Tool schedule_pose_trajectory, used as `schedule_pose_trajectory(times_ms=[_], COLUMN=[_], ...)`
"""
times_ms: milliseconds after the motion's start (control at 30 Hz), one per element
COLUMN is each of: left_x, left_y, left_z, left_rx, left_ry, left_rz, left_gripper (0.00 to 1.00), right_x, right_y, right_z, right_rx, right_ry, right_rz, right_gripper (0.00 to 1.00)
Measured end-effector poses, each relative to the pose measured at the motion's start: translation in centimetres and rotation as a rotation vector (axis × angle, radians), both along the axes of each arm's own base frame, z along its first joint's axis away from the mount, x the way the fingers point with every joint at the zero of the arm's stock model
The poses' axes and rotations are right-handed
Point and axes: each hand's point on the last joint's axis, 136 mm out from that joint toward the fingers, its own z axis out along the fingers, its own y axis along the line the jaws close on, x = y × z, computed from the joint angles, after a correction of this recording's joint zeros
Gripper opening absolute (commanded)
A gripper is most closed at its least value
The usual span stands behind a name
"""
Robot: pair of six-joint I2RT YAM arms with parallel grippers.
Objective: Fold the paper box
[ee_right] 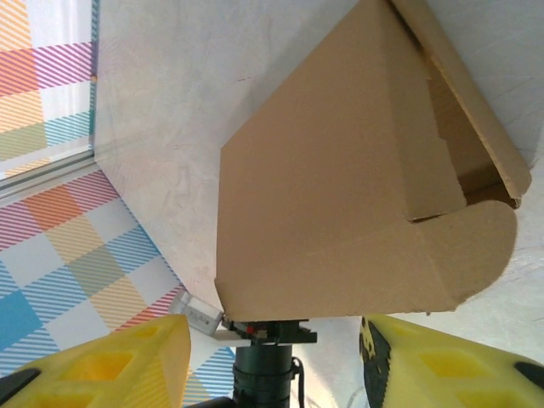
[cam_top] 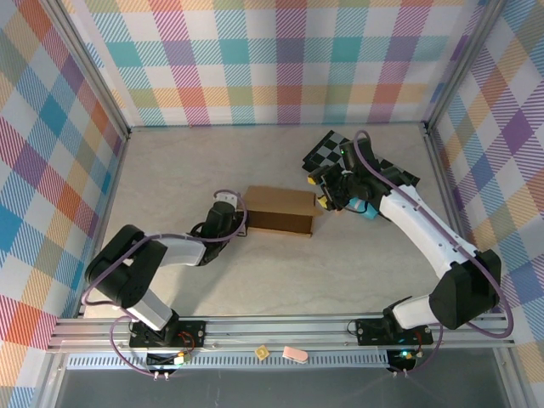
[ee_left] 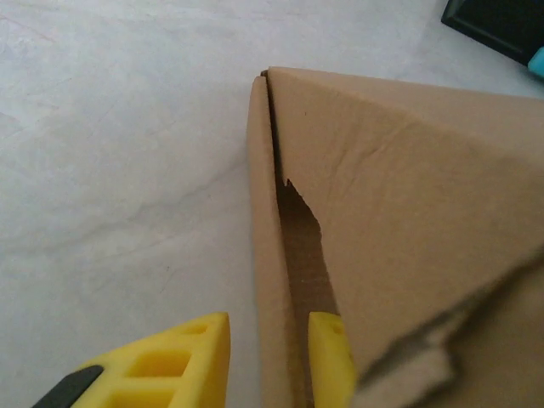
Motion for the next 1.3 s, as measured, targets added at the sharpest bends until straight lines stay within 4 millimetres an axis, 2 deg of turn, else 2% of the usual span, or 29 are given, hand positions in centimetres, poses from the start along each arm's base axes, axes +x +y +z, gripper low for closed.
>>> schedule_pose_trajectory(times_ms=[200,333,433,567,633,700,833,967,1033,1133,1200,1300], left_x=[-2.1,-2.9,-4.5,-6.9,-8.0,-8.8,-8.2,-4.7,-2.5,-0.3,0.4,0.2], left_y=[0.4,0.0,-0.1,0.2,0.8,1.3,1.2,1.3,1.0,1.0,1.2,1.6], left_z=[0.9,2.4,3.3,6.7,8.9,11.1,16.5,19.2,18.8,17.1,15.3,12.6], left_rx=[-0.016,-0.045,-0.066,-0.146,-0.203,-0.257,-0.362,-0.398,-0.389,-0.348,-0.326,-0.294], left_ry=[0.020,0.018,0.041,0.028,0.027,0.064,0.188,0.362,0.450,0.558,0.623,0.709], left_rz=[-0.037,-0.076,-0.105,-0.123,-0.102,-0.058,0.021,0.119,0.153,0.196,0.214,0.223], left_gripper=[0.38,0.39,0.39,0.39,0.48,0.50,0.54,0.55,0.55,0.53,0.51,0.48], right_x=[-1.1,-1.5,-1.6,-1.1,-0.4,0.4,2.2,3.8,4.2,4.2,3.9,3.6], right_y=[-0.7,-1.2,-1.8,-3.4,-4.4,-5.1,-5.5,-4.7,-4.2,-3.9,-3.7,-3.4], right_z=[-1.9,-1.7,-1.4,-1.4,-1.0,-0.6,-0.3,-1.0,-1.7,-3.1,-4.0,-4.6], right_rx=[-0.041,-0.065,-0.081,-0.112,-0.123,-0.127,-0.135,-0.154,-0.158,-0.164,-0.163,-0.152], right_ry=[0.047,0.032,0.018,0.014,0.006,-0.010,-0.019,0.013,0.040,0.085,0.114,0.132], right_rz=[0.006,0.012,0.019,0.019,0.018,0.030,0.095,0.197,0.244,0.297,0.326,0.360], right_gripper=[0.55,0.55,0.55,0.55,0.55,0.56,0.56,0.56,0.55,0.55,0.55,0.55])
